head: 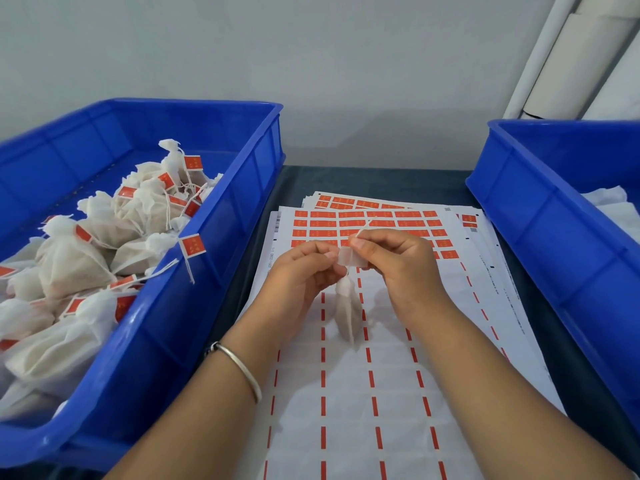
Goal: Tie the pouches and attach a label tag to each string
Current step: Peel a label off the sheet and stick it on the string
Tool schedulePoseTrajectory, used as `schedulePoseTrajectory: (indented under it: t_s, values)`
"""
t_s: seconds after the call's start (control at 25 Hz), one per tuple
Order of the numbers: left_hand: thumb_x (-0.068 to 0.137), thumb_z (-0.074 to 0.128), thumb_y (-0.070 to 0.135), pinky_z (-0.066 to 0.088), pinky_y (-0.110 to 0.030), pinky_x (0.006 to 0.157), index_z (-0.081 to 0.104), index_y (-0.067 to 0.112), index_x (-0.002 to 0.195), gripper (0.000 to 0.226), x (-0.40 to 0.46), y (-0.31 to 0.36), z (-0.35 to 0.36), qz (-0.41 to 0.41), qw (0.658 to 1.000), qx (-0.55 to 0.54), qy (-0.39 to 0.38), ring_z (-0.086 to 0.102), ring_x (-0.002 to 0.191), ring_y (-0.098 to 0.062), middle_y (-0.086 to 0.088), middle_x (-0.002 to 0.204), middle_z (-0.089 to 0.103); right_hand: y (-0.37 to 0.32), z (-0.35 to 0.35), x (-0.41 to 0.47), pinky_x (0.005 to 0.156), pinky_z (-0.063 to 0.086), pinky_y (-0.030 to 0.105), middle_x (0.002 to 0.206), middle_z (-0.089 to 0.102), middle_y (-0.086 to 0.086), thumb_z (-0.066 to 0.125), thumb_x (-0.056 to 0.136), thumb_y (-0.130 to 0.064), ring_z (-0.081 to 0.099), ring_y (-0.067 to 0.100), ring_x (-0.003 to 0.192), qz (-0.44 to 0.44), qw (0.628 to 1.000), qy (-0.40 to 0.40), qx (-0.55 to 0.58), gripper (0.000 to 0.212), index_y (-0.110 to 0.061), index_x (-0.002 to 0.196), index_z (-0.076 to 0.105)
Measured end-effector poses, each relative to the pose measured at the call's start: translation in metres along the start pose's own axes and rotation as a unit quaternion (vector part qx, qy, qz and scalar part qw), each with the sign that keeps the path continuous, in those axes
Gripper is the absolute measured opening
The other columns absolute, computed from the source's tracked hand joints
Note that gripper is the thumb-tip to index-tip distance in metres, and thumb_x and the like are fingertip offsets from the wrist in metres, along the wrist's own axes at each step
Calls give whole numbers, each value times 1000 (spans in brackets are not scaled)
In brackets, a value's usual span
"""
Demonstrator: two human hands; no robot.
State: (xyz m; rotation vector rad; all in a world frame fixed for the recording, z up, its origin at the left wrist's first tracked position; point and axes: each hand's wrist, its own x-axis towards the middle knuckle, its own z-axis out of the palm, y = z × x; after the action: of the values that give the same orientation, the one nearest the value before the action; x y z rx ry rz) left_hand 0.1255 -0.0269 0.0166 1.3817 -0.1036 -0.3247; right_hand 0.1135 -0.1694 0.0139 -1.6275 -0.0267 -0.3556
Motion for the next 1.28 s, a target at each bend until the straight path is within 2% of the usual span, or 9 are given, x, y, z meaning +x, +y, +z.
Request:
schedulePoseTrajectory:
  t_s: [0.2, 0.32, 0.4, 0.6, 0.76, 0.96, 1.08, 1.16, 1.28]
  values:
    - [89, 55, 6, 50, -29, 78, 68, 16, 77, 20, -2, 1, 1, -5, 1000, 29, -7, 61, 80, -17, 0, 80, 67, 1, 0, 0, 67, 55, 16, 77, 70, -22, 66, 85, -24, 67, 4, 84, 3, 1000, -6, 1, 17, -36, 73, 68]
    - [85, 60, 4, 45, -25, 79, 69, 20, 71, 23, -4, 2, 1, 1, 999, 42, -24, 65, 76, -6, 5, 80, 70, 1, -1, 0, 67, 56, 19, 79, 71, -18, 65, 87, -23, 68, 5, 85, 9, 1000, -20, 2, 23, -36, 68, 70]
    - [82, 63, 3, 45, -25, 81, 68, 18, 74, 18, -2, 0, 1, 3, 998, 50, -26, 66, 78, -5, 5, 82, 71, 1, -1, 0, 68, 57, 21, 78, 71, -17, 65, 87, -22, 68, 6, 85, 14, 1000, -25, 8, 29, -39, 65, 72]
    - [79, 67, 2, 47, -15, 70, 66, 14, 77, 13, 2, -3, 0, 4, 999, 35, -17, 68, 89, -12, 2, 88, 73, 0, 1, 1, 65, 55, 18, 79, 72, -16, 63, 88, -20, 68, 7, 86, 17, 998, -54, 18, 34, -44, 66, 73]
    - [78, 68, 0, 48, -7, 59, 65, 12, 76, 12, 2, -3, 1, 3, 999, 33, -10, 69, 84, -9, 3, 85, 73, 1, 1, 1, 67, 56, 20, 80, 72, -14, 64, 88, -20, 68, 9, 85, 25, 998, -53, 21, 31, -39, 66, 74]
    - [84, 62, 9, 47, -17, 68, 66, 15, 80, 7, 1, -2, 1, -9, 1000, 26, -9, 66, 74, -2, 7, 81, 71, 1, 0, 1, 68, 56, 20, 80, 72, -13, 64, 88, -21, 68, 11, 86, 31, 998, -47, 21, 30, -39, 66, 74]
    - [93, 51, 21, 51, -17, 58, 64, 12, 91, 16, 0, -2, 1, -41, 998, -54, 18, 65, 65, -3, 7, 76, 69, 2, 0, 1, 65, 54, 17, 78, 72, -14, 64, 88, -21, 68, 10, 82, 33, 998, -40, 18, 26, -35, 68, 73]
    - [93, 52, 22, 51, -16, 56, 67, 14, 86, 18, 0, -1, 1, -46, 997, -57, 27, 66, 64, -4, 4, 76, 70, 3, 0, 1, 65, 54, 17, 78, 72, -13, 63, 88, -20, 68, 10, 81, 34, 998, -43, 17, 23, -33, 72, 72]
    - [89, 58, 22, 49, -18, 61, 70, 20, 70, 23, 0, -1, 2, -34, 999, 7, 16, 64, 64, -5, 5, 77, 70, 3, -1, 1, 73, 57, 25, 84, 72, -12, 64, 88, -22, 69, 15, 88, 41, 998, -44, 26, 25, -35, 70, 74]
